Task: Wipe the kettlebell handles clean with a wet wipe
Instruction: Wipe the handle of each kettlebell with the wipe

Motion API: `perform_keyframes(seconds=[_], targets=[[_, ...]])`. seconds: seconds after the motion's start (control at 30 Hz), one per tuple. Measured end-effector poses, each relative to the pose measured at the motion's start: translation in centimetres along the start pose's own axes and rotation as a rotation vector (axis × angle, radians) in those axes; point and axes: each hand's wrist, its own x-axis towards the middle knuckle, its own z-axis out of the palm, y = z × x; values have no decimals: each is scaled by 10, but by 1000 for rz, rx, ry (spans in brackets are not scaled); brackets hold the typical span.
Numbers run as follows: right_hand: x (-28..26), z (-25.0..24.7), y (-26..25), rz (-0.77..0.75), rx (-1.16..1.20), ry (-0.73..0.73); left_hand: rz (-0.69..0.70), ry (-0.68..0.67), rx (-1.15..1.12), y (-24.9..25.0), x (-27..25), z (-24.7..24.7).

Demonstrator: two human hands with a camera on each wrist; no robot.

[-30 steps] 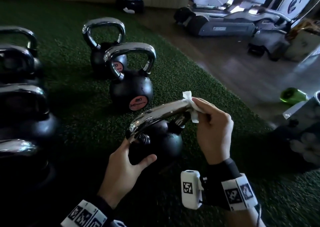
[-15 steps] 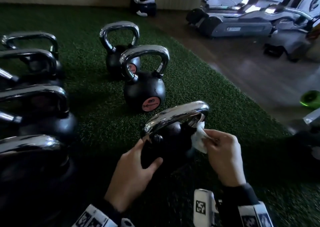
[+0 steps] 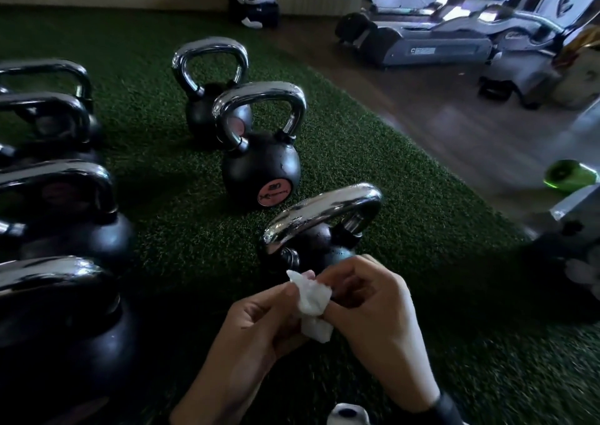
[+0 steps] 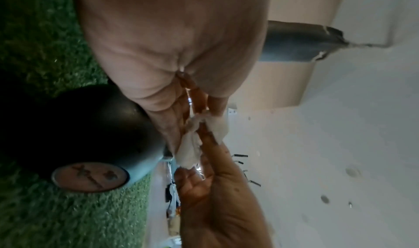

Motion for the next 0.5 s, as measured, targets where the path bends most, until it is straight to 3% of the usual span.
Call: perform_keyframes(seconds=[0.07, 0.17, 0.2, 0.27, 0.33, 0.4, 0.43, 0.5], targets=[[0, -1, 0, 14, -71, 55, 5, 16, -53, -1, 1, 3], [4, -18, 0, 110, 125, -160, 113, 33, -6, 4, -4, 9], [7, -25, 2, 136, 216, -185, 214, 63, 101, 8, -7, 11], [20, -35, 15, 179, 327, -31, 481, 147, 321, 20, -15, 17], [39, -37, 33, 234, 301, 155, 750, 215, 538, 34, -17, 23], [61, -26, 50, 265, 301, 173, 989, 257, 855, 45, -6, 27], [71, -16, 55, 265, 306, 151, 1070, 257, 1004, 48, 4, 28], [81, 7, 66, 243, 211, 168, 1102, 237, 1184, 57, 27, 34]])
